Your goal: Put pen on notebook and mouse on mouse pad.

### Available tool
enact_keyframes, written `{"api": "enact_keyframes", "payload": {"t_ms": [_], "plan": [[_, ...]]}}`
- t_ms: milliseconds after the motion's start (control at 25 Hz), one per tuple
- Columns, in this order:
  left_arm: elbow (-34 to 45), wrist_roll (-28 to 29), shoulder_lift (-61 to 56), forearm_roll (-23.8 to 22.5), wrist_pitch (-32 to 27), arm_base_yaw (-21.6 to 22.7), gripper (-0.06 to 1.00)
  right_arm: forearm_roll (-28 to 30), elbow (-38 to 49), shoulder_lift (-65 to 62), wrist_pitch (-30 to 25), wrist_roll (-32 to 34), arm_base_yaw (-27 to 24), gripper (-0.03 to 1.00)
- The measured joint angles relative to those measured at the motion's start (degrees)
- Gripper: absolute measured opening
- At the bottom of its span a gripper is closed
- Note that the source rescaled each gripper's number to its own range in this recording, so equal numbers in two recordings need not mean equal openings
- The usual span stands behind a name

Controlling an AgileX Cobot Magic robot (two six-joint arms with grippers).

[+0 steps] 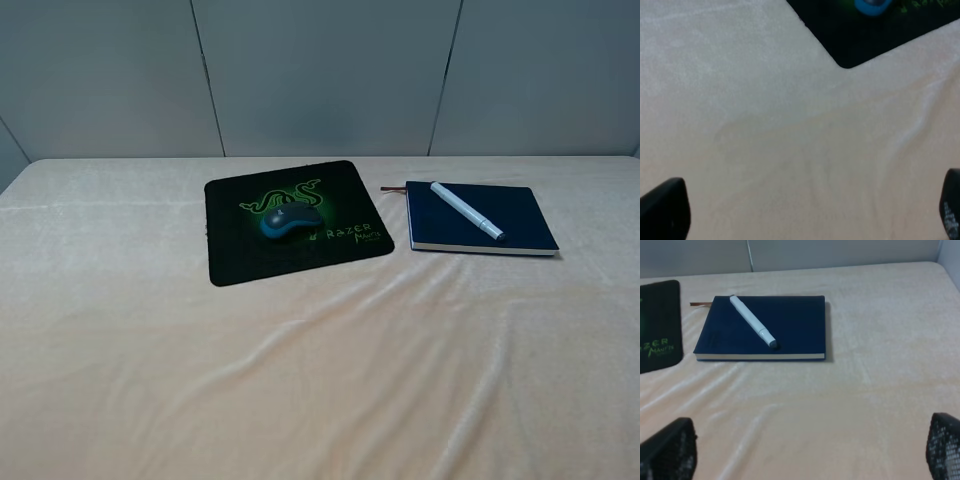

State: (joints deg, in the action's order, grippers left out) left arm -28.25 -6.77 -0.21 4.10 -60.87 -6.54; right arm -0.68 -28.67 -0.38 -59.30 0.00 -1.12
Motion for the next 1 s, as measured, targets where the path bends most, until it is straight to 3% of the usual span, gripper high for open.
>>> {"api": "enact_keyframes", "payload": {"t_ms": [1000], "plan": [[0.0, 0.0, 0.0, 0.0, 0.0, 0.0, 1.0, -0.5, 0.0, 0.0, 0.0, 0.0, 0.0, 1.0]]}}
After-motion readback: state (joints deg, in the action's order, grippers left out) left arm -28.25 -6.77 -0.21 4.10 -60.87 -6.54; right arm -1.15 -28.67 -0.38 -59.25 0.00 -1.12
